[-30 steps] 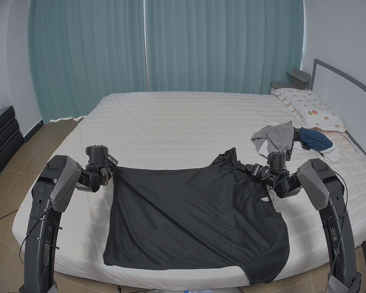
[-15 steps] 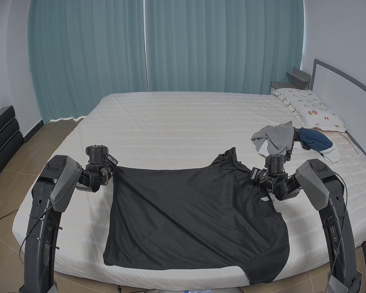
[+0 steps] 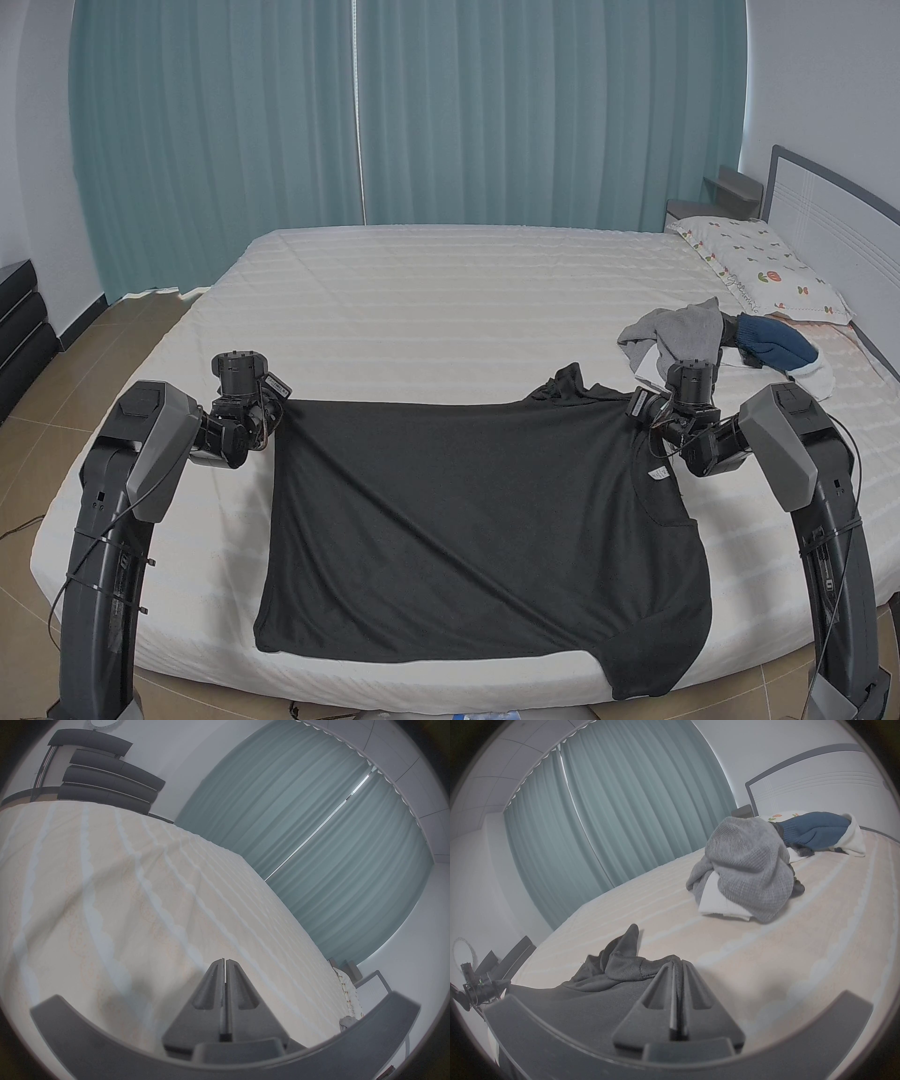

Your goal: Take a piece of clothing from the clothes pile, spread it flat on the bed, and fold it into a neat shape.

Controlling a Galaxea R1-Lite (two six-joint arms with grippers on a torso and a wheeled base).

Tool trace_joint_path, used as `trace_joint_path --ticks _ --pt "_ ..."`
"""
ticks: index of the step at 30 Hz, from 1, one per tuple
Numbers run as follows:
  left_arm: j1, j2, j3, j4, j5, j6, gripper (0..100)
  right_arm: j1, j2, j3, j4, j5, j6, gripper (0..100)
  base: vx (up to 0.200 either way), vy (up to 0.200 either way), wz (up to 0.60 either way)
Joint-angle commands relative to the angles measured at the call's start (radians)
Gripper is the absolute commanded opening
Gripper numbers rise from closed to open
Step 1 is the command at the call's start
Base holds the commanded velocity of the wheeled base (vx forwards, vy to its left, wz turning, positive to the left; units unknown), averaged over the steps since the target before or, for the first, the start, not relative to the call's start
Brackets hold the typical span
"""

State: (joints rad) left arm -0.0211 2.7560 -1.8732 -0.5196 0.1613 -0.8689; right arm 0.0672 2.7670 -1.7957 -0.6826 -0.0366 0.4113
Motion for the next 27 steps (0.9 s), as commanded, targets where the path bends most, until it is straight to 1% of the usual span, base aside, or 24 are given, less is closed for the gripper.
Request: trace_joint_path --ticks 1,4,5,10,16,17,19,20,25,27 --pt "0.0 0.036 -0.058 0.006 0.029 0.001 0 -0.009 0.034 -0.073 -0.02 -0.022 0.009 0 0.0 0.0 0.0" --pt "0.0 0.036 -0.06 0.007 0.029 -0.001 0 -0.009 0.052 -0.108 -0.035 -0.029 0.009 0 0.0 0.0 0.0" --pt "0.0 0.037 -0.058 0.009 0.029 0.001 0 -0.007 0.059 -0.126 -0.034 -0.042 0.009 0 0.0 0.0 0.0" --pt "-0.007 0.037 -0.053 0.009 0.027 0.005 0 -0.007 0.08 -0.182 -0.035 -0.046 0.009 0 0.0 0.0 0.0" --pt "-0.016 0.037 -0.053 0.007 0.027 0.005 0 -0.006 0.091 -0.186 -0.028 -0.059 0.001 0 0.0 0.0 0.0" --pt "-0.016 0.037 -0.053 0.009 0.027 0.005 0 -0.006 0.094 -0.183 -0.026 -0.059 0.001 100 0.0 0.0 0.0" --pt "-0.017 0.036 -0.055 0.009 0.027 0.005 0 -0.006 0.103 -0.183 -0.028 -0.059 0.0 100 0.0 0.0 0.0" --pt "-0.017 0.034 -0.055 0.009 0.027 0.005 100 -0.006 0.105 -0.183 -0.031 -0.06 -0.002 100 0.0 0.0 0.0" --pt "-0.016 0.031 -0.046 0.004 0.027 0.005 100 -0.006 0.102 -0.154 -0.034 -0.06 0.0 100 0.0 0.0 0.0" --pt "-0.014 0.021 -0.03 0.006 0.029 0.001 100 -0.007 0.075 -0.106 -0.037 -0.06 0.001 100 0.0 0.0 0.0"
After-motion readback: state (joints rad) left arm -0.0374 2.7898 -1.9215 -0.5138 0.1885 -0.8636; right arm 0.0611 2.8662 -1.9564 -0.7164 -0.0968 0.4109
